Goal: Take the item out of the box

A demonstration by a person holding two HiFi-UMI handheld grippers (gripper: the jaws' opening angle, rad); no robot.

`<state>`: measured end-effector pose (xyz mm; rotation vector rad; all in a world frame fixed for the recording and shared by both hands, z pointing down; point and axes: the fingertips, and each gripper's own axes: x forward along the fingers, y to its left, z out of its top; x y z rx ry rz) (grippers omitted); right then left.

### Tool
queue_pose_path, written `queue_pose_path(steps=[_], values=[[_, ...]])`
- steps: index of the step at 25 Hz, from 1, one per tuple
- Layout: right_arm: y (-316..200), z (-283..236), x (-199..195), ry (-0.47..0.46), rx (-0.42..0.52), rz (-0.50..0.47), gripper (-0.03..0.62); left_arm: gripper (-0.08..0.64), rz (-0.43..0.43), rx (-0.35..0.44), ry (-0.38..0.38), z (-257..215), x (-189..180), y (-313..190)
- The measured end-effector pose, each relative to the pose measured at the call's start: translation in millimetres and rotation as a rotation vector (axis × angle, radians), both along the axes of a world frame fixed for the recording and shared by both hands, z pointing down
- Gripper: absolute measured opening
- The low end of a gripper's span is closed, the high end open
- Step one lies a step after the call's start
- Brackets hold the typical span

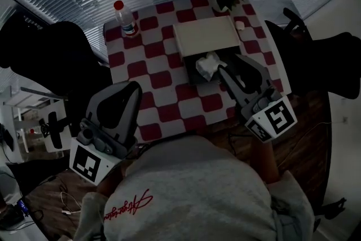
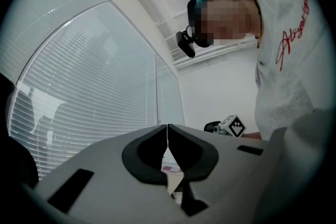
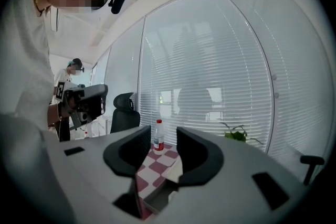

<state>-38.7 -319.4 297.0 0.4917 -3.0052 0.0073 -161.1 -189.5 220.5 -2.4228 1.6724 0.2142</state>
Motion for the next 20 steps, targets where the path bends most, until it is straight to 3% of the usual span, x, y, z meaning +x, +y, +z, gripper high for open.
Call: queue_pose_path(steps=[20], values=[[-23.8,48.9,-17.1,0.079,-0.022,-0.003,0.146,0.017,-0.086,-0.015,0.000,5.9,-14.2,12.3]])
